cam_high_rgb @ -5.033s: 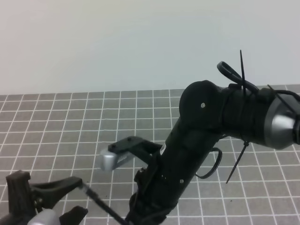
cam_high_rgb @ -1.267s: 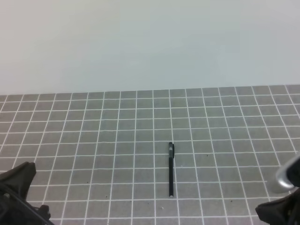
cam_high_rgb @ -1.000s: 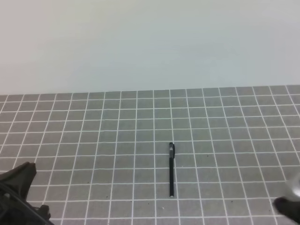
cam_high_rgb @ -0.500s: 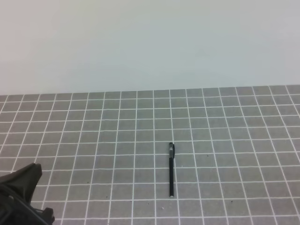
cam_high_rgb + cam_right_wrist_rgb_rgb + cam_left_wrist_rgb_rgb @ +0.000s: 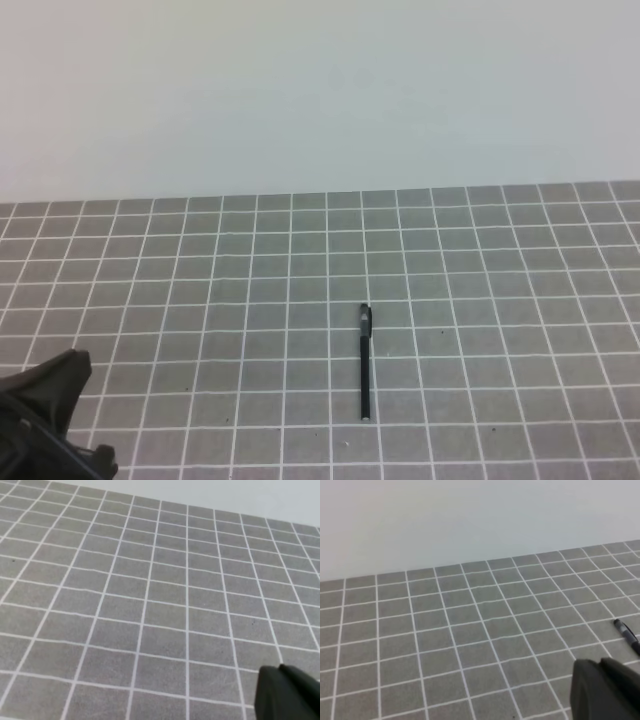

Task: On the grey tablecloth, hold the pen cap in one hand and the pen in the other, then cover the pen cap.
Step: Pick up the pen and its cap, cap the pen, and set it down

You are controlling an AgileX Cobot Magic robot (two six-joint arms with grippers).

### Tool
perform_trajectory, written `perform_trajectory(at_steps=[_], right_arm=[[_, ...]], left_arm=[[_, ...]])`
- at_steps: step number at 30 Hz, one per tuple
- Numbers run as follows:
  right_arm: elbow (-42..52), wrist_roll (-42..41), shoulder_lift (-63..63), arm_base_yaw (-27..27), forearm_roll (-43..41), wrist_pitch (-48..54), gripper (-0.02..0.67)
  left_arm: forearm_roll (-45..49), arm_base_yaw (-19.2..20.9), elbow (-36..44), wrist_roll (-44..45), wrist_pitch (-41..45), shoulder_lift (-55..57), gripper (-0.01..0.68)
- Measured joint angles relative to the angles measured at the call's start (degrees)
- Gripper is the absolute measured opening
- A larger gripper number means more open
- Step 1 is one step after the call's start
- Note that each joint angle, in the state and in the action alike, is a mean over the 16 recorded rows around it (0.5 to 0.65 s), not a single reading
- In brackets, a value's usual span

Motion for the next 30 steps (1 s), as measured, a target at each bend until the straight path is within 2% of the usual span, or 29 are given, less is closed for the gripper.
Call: perform_trajectory(at_steps=[18, 30], right_arm=[[0.7, 8.7, -0.1, 0.0, 0.4, -1.3, 0.0], [0.6, 9.2, 0.0, 0.0, 0.6, -1.7, -0.002]], left_arm=[[0.0, 0.0, 0.2, 0.0, 0.0, 0.0, -0.001], [0.0, 0.0, 0.3, 0.0, 0.0, 0.0, -0.001]])
